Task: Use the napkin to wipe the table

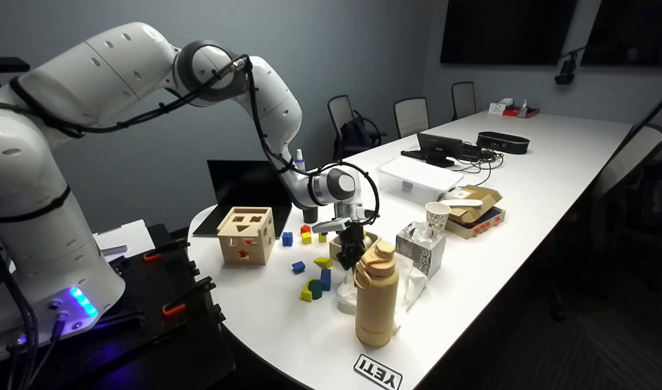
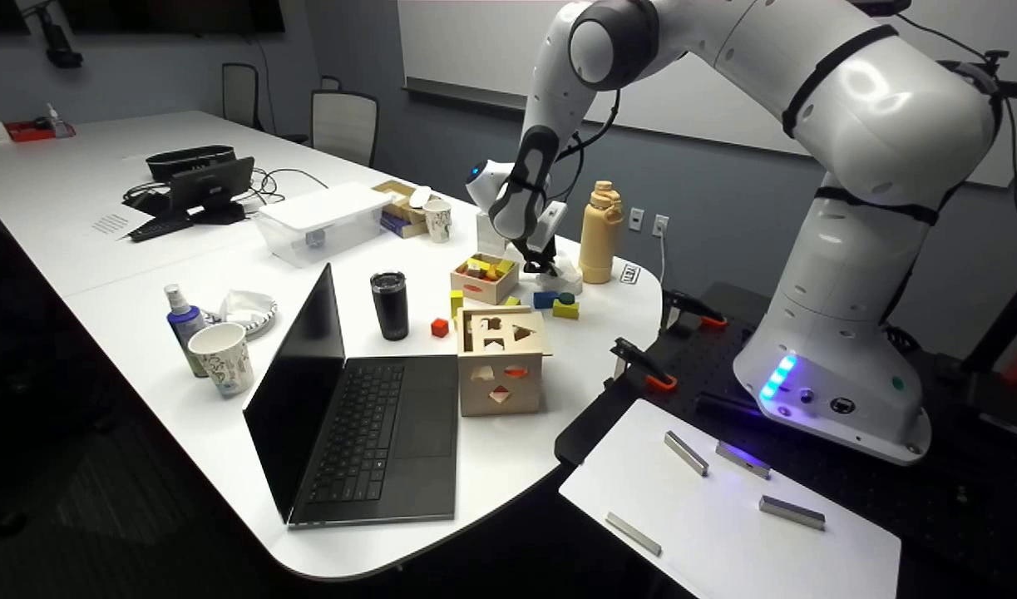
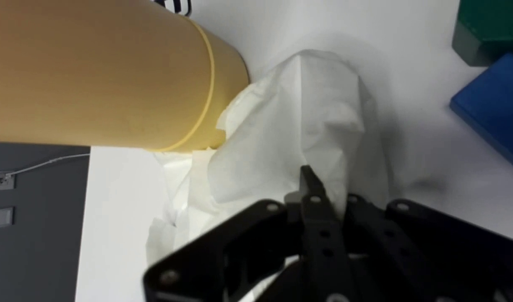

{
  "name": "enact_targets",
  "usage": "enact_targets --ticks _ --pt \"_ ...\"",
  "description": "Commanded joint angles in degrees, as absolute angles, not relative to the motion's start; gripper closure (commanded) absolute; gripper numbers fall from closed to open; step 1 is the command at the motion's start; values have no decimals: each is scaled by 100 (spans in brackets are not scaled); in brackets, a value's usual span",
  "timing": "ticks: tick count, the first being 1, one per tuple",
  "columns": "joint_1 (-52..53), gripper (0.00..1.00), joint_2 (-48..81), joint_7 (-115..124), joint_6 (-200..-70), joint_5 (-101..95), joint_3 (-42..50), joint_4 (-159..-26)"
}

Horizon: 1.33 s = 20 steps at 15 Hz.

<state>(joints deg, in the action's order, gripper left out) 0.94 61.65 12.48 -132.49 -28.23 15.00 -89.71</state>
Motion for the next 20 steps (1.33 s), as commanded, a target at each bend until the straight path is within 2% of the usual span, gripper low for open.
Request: enact_targets --ticks 1,5,9,16,20 --pt "373 99 5737 1275 -12656 -2714 1645 -9241" --pt "531 99 5163 1266 -12066 -2780 1553 -9682" --pt "313 99 4321 811 -12087 -2652 1161 -10560" --pt "-474 99 2862 -331 -12994 -1765 523 -12616" --pt "-927 99 2223 -1073 -14156 -1095 302 -13894"
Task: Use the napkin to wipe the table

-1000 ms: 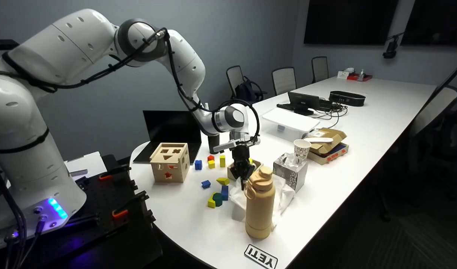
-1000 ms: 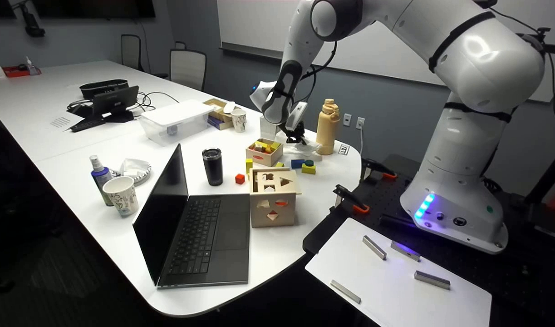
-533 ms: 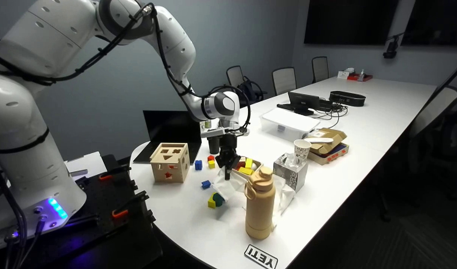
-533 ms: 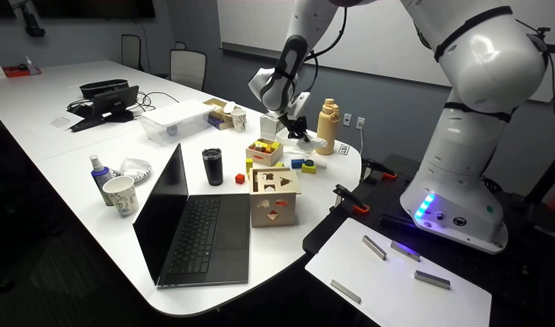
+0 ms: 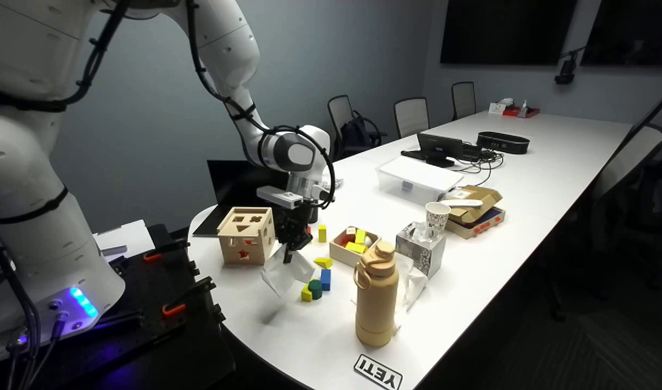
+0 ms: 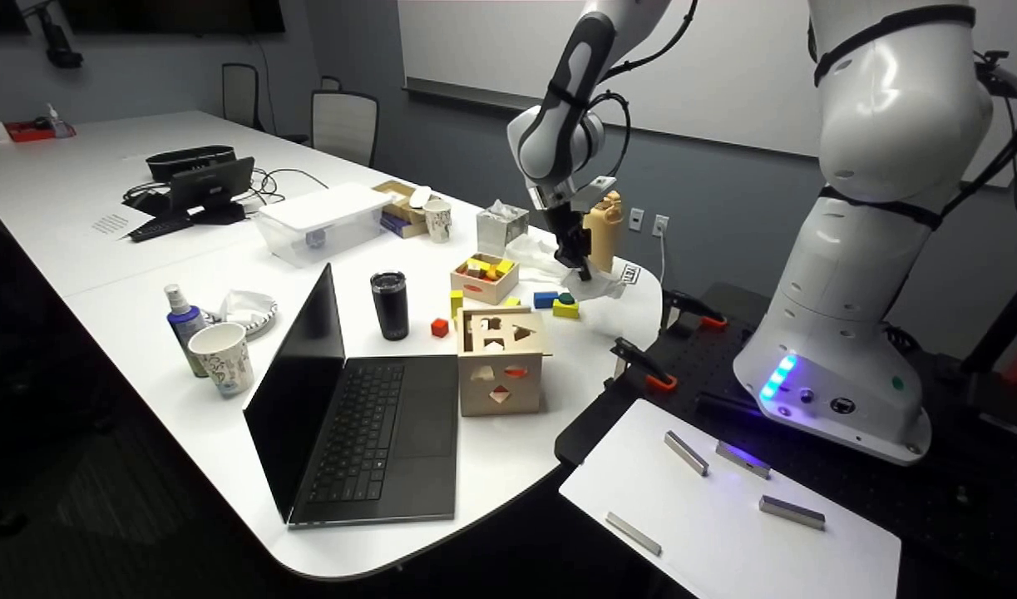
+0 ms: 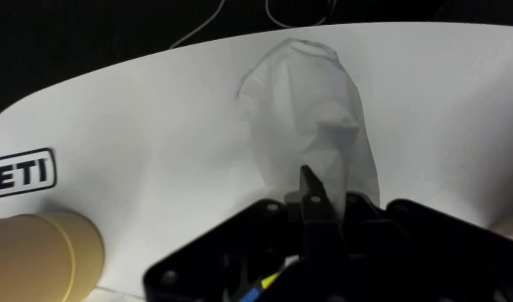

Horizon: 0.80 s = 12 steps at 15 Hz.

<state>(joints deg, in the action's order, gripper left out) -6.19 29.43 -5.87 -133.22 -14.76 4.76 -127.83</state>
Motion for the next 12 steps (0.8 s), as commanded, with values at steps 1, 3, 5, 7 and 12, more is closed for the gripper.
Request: enact_targets --ticks 1,3,5,7,12 --pt "-1030 99 2102 -1244 -14580 -934 269 -14233" --pt "-1200 99 1974 -1519 -15406 -644 210 -14792" --pt "-1412 99 2059 -1848 -16132 -333 66 -15139" --pt "-1622 99 2383 -2019 -16754 -75 -142 -15246" --pt "-1335 99 3132 -1580 -17599 -313 33 -14980"
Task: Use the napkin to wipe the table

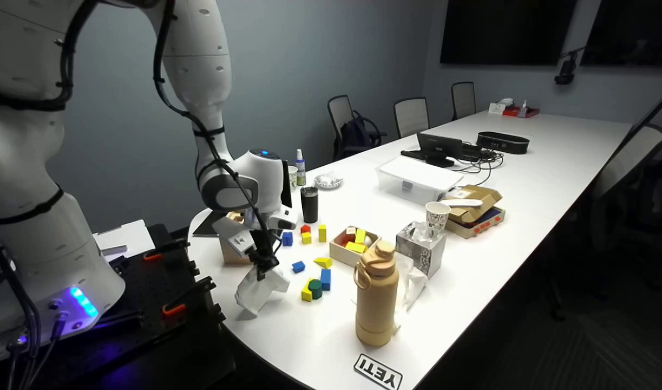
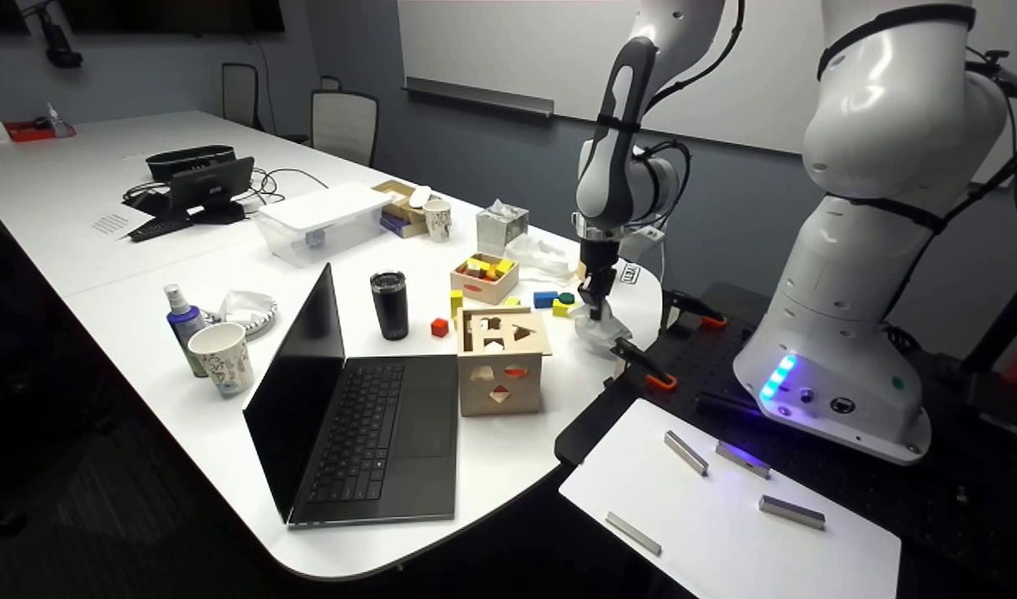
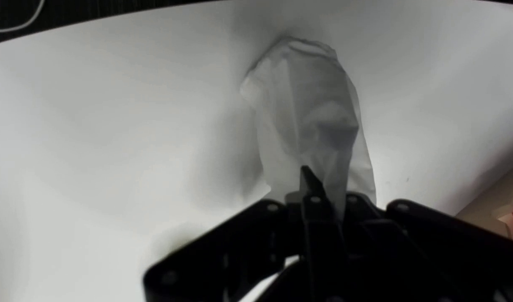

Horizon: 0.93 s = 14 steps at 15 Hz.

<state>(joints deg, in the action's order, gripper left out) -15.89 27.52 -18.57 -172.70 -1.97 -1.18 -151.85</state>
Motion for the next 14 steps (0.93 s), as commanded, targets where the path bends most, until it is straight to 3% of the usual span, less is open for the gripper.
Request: enact_targets --ticks 1,8,14 --pt "-1236 99 3284 -1507 -17635 -341 108 -14869" --pt "-290 99 4275 -858 -17588 -421 630 -13876" --pt "-821 99 4545 -1188 -17539 -476 -17 -13532"
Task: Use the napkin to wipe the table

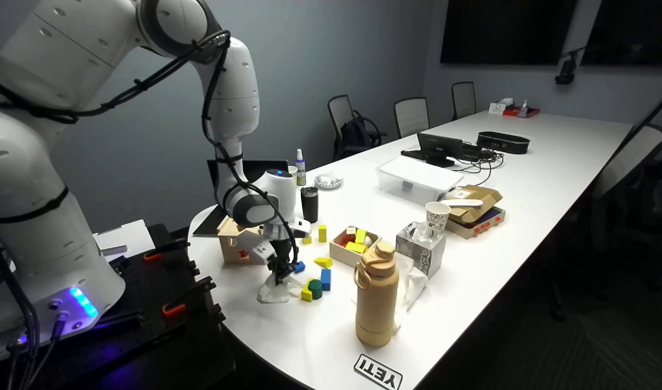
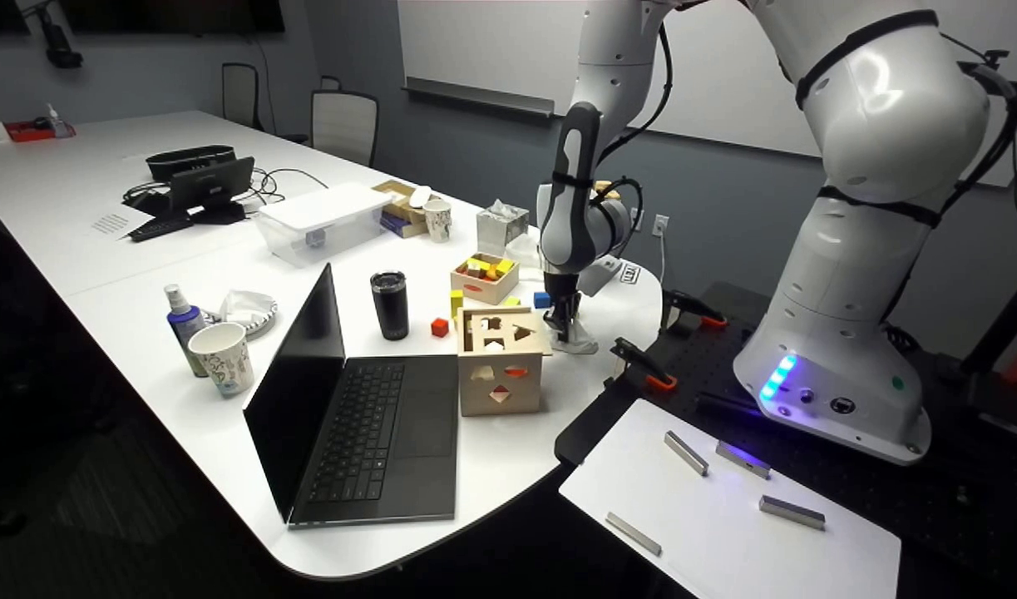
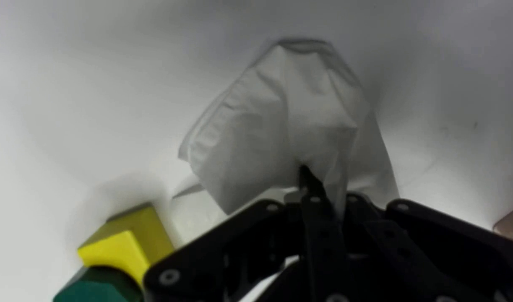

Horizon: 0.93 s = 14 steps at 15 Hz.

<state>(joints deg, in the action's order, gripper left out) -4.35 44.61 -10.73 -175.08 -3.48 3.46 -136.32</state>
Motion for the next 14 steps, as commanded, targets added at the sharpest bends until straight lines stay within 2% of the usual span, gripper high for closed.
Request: enact_targets --ticks 1,7,14 --pt "-1036 99 4530 -1294 -17481 -490 -199 -13532" --pt "-1646 99 4644 -1530 -16692 -428 -666 -13384" --pt "-370 99 4602 -174 -16012 -366 543 -13220"
